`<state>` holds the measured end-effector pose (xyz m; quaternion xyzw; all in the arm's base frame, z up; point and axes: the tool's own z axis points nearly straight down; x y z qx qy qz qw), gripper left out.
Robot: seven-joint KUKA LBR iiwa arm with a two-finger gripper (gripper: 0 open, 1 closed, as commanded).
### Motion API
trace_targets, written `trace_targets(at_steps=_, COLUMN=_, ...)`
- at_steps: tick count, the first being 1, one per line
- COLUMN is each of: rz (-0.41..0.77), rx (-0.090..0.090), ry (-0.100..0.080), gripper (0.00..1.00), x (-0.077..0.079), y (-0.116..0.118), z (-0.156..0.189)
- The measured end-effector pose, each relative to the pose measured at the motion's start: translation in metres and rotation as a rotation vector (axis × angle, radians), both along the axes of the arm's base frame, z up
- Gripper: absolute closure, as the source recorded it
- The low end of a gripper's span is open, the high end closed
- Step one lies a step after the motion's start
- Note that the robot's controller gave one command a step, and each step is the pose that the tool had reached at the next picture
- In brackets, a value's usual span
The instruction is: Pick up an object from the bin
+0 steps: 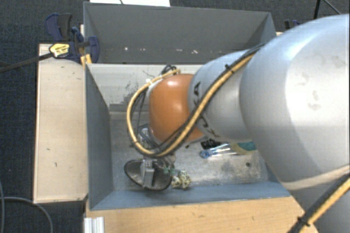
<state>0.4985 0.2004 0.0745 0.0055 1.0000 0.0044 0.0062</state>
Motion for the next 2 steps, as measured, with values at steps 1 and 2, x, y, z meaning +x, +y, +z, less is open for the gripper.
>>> trace_targets(at_steps=1, rz=-0.005, rx=0.001, ry=-0.003, gripper=1.0, x=0.003, y=0.0, z=0.002)
trace_targets(at_steps=2, rz=0.001, rx=-0.004, ry=0.001, gripper=1.0, x=0.034, y=-0.02, z=0.154)
